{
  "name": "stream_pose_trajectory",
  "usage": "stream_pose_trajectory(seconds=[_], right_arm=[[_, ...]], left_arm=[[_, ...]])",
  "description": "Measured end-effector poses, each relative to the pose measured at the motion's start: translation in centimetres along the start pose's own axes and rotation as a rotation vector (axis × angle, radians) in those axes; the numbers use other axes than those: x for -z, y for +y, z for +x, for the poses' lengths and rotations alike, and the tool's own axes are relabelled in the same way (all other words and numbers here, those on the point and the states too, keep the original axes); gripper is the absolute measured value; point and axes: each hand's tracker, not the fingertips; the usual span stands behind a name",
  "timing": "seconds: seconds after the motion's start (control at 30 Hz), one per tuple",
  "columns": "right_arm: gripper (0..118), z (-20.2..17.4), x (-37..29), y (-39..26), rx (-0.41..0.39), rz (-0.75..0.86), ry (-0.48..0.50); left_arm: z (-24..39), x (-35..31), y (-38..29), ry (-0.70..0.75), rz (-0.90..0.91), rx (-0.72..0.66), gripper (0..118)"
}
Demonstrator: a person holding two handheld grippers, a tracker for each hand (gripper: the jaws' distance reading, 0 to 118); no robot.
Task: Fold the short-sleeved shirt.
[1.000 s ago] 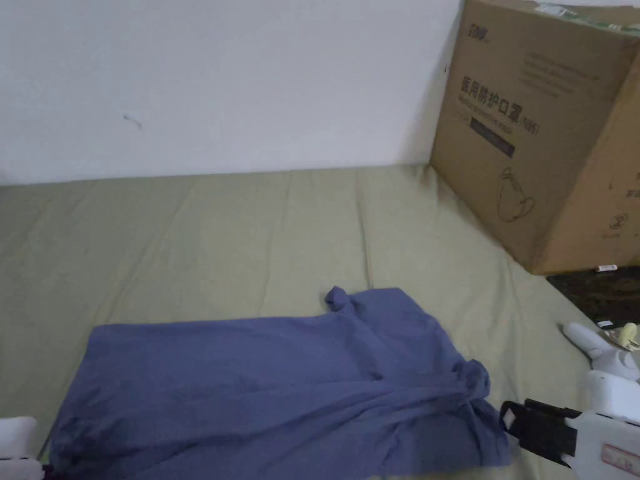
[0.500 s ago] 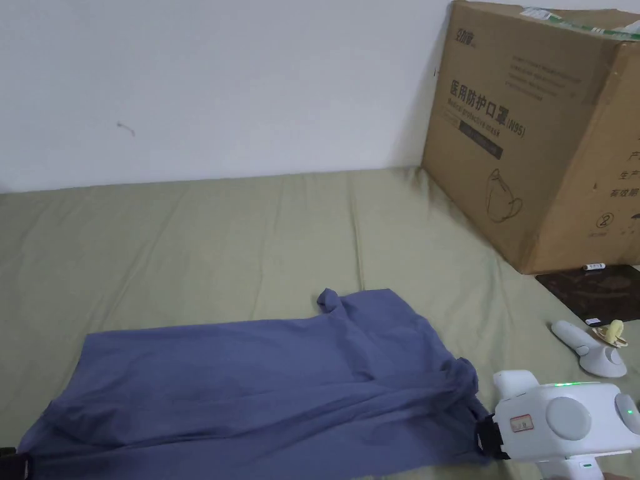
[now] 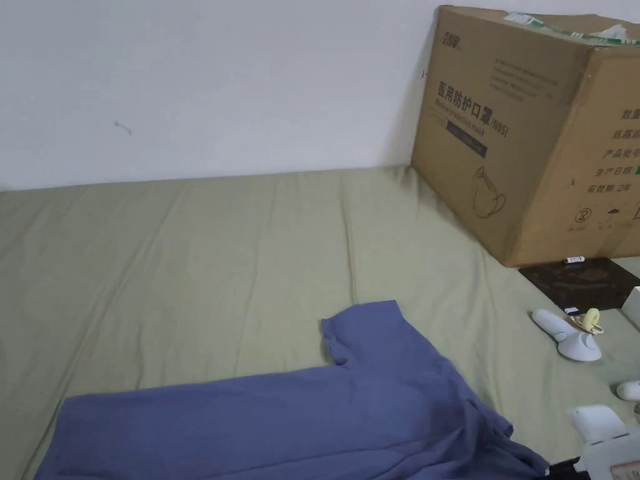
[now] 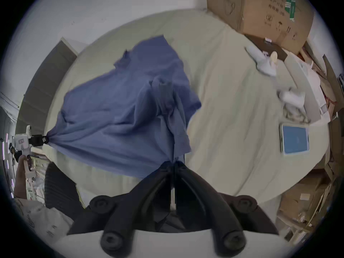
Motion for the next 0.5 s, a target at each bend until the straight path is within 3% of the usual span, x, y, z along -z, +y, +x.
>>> stream_pose_trajectory(seconds=[0.1,0.13,0.17,0.2,0.23,0.3,0.4,0.5], right_arm=[[4,-0.3,1.3,-1.3,0.004,-0.002,-0.014],[28,-0.6,1.2,-1.7,0.000,0.006,-0.059],[61,-0.9,1.2,-1.9,-0.013,0.005,-0.115],[90,-1.3,1.1,-2.1,-0.040,0.003,-0.185],[99,-1.4,0.7,-2.3,-0.043,0.031,-0.188],[99,-1.4,0.2,-2.1,0.008,0.018,-0.156],[100,-1.2,-1.0,-2.3,0.137,0.135,-0.046],[100,-2.3,-3.1,-1.9,0.205,0.280,0.011]], left_arm=[[-0.9,1.3,-1.2,-0.007,-0.015,0.004,6],[-1.0,1.3,-1.2,-0.010,-0.016,-0.009,18],[-0.9,1.1,-1.0,0.000,-0.017,-0.017,42],[-1.0,1.1,-0.9,0.023,-0.006,-0.020,74],[-1.2,0.8,-1.0,0.021,0.013,-0.024,102],[-1.6,0.2,-0.7,-0.050,0.030,-0.060,104],[-0.9,-0.7,-0.8,-0.244,0.124,-0.095,104],[1.2,-2.9,-0.4,-0.284,0.227,-0.037,104]])
